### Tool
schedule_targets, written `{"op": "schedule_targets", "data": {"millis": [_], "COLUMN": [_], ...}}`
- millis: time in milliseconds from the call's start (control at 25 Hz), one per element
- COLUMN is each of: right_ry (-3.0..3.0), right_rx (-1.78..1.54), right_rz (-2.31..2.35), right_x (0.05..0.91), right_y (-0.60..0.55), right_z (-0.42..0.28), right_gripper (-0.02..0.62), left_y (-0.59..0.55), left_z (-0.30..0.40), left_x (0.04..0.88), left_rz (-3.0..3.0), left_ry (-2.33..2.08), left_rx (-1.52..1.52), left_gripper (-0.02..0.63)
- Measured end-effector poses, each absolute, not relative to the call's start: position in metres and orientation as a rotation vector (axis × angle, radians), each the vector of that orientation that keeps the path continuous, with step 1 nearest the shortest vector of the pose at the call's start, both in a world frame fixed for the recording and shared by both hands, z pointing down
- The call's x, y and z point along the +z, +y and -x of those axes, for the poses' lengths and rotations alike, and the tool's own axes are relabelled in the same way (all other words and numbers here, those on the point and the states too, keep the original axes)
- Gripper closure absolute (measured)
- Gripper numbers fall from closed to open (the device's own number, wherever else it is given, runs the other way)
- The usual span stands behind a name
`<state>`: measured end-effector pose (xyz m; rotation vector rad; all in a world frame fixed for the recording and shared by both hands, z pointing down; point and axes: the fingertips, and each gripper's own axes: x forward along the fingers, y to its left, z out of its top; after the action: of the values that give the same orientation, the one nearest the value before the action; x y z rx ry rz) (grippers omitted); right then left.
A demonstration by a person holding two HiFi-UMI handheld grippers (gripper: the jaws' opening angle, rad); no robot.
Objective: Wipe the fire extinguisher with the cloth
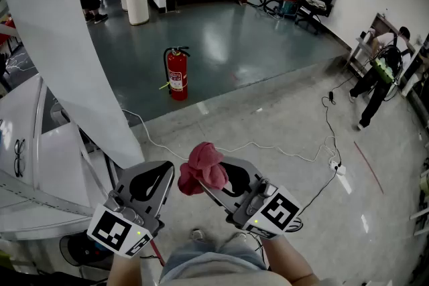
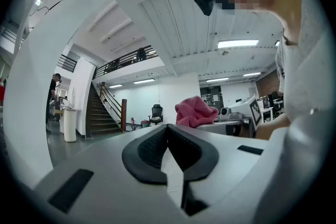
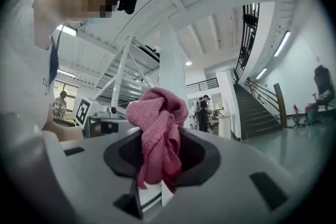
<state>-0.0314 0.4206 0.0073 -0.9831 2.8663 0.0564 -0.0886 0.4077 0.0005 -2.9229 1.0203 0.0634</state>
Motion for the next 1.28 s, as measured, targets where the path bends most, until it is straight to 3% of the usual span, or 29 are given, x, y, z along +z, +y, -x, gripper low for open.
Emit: {"op": "schedule_targets", "data": {"millis": [760,1280], "right_ry": [2.870,2.855], "right_rx": [0.071,0.028], "right_rz": [1.073,1.060], "right_x": [0.009,0.021], "right_y": [0.400,0.332], "right_z": [0.033,-0.018], "right_gripper": [0.459,0.459], "left_y": [0.381,0.316], "left_z": [0.091,0.056], "left_x": [0.006,0.022], "left_rz": [2.948,2.946], "left_ry": [0.951,0.999], "left_rx": [0.086,0.023], "left_gripper": [0.597,0.597]}}
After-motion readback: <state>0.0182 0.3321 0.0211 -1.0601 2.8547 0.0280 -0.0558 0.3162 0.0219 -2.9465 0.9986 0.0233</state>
